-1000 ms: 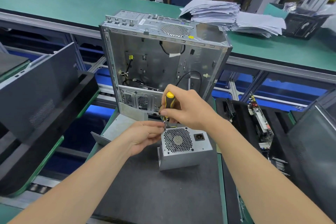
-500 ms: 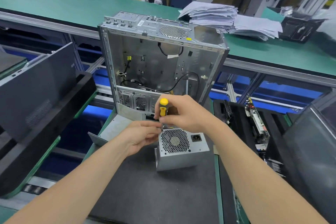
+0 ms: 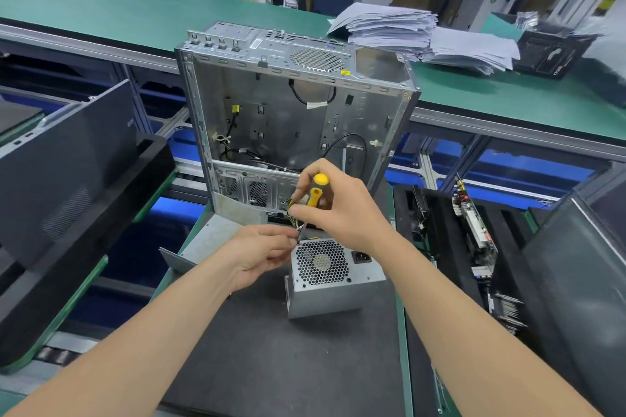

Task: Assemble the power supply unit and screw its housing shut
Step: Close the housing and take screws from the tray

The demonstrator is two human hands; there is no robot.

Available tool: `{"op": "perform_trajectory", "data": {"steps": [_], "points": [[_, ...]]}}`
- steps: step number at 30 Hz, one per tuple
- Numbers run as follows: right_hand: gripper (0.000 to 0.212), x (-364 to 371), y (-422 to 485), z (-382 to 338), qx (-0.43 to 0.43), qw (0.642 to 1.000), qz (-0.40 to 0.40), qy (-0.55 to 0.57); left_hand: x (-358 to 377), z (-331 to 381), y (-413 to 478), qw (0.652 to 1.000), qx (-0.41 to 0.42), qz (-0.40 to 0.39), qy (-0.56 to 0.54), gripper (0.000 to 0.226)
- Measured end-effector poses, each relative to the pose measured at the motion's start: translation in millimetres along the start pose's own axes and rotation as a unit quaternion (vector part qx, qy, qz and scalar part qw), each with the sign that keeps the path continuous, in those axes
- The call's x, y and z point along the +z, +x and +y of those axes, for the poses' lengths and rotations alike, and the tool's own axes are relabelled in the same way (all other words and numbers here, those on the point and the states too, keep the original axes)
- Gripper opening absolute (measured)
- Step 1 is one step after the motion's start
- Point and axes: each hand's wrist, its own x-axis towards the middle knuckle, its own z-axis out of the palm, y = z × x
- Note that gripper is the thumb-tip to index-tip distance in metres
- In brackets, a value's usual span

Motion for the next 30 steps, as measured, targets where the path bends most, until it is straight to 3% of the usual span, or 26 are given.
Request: {"op": "perform_trajectory", "data": {"steps": [4, 7, 9, 14, 16, 18, 20, 22, 23, 26, 30], "points": [[0.023, -10.6, 2.4, -8.1, -0.036, 0.995, -0.09, 0.007, -0.1, 1.0, -0.8, 0.999, 0.015, -0.016, 0.031, 0.02], [0.023, -12.1, 5.5, -13.0, -0.034, 0.995, -0.087, -0.048, 0.0, 1.8, 1.0, 0.997, 0.033, -0.021, 0.066, 0.02], [0.023, -6.9, 5.9, -15.1, -0.018, 0.996, -0.041, -0.081, -0.4, 0.6, 2.6, 0.996, 0.049, -0.004, 0.078, 0.019], [0.043, 22.4, 0.3, -18.7, 0.043, 0.979, 0.155, -0.125, 0.0, -3.1, 4.0, 0.998, 0.045, 0.011, 0.051, 0.022], [0.042, 25.9, 0.6, -19.8, 0.03, 0.975, 0.17, -0.14, 0.3, -1.7, 4.7, 0.998, 0.04, 0.014, 0.045, 0.021], [0.033, 16.8, 3.1, -21.2, 0.014, 0.99, 0.099, -0.101, 1.0, -0.8, 5.1, 0.998, 0.038, 0.013, 0.043, 0.021], [0.024, 1.7, 4.0, -21.7, -0.013, 0.996, -0.056, -0.063, 1.5, -1.3, 5.5, 0.998, 0.038, 0.01, 0.04, 0.019], [0.033, -10.4, 4.1, -20.7, -0.033, 0.982, -0.178, -0.058, 1.1, -2.9, 6.7, 0.999, 0.04, 0.01, 0.033, 0.019], [0.033, -12.9, 4.3, -19.6, -0.029, 0.979, -0.195, -0.051, 0.7, -3.4, 7.3, 0.999, 0.04, 0.012, 0.032, 0.019], [0.021, -7.5, 4.9, -13.5, 0.017, 0.996, -0.075, -0.048, 0.2, -3.8, 9.3, 0.998, 0.036, 0.019, 0.044, 0.02], [0.043, 14.4, -0.9, -3.2, 0.101, 0.973, 0.156, -0.134, 0.4, -4.3, 9.4, 0.998, 0.037, 0.015, 0.049, 0.024]]}}
